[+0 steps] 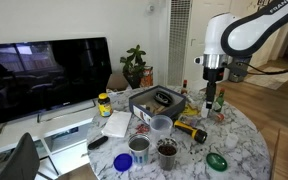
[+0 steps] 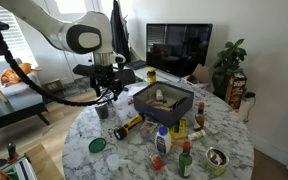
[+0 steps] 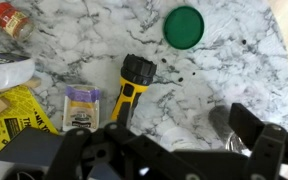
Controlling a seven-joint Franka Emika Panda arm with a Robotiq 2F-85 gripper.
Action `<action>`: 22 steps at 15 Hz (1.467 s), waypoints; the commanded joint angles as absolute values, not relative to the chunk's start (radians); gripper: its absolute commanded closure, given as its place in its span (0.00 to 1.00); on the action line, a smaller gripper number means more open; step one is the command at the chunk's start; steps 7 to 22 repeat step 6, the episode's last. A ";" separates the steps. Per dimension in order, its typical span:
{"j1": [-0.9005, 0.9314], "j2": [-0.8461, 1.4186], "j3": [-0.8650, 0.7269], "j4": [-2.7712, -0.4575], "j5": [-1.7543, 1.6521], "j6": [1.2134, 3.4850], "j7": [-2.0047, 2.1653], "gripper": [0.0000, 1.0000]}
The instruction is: Turn off the black and yellow torch.
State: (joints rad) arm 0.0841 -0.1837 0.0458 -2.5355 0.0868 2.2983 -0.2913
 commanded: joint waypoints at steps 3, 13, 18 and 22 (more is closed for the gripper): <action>0.092 -0.241 0.034 -2.550 0.084 2.283 -0.294 0.00; 0.093 -0.259 0.032 -2.559 0.084 2.282 -0.294 0.00; 0.093 -0.259 0.032 -2.559 0.084 2.282 -0.294 0.00; 0.093 -0.259 0.032 -2.559 0.084 2.282 -0.294 0.00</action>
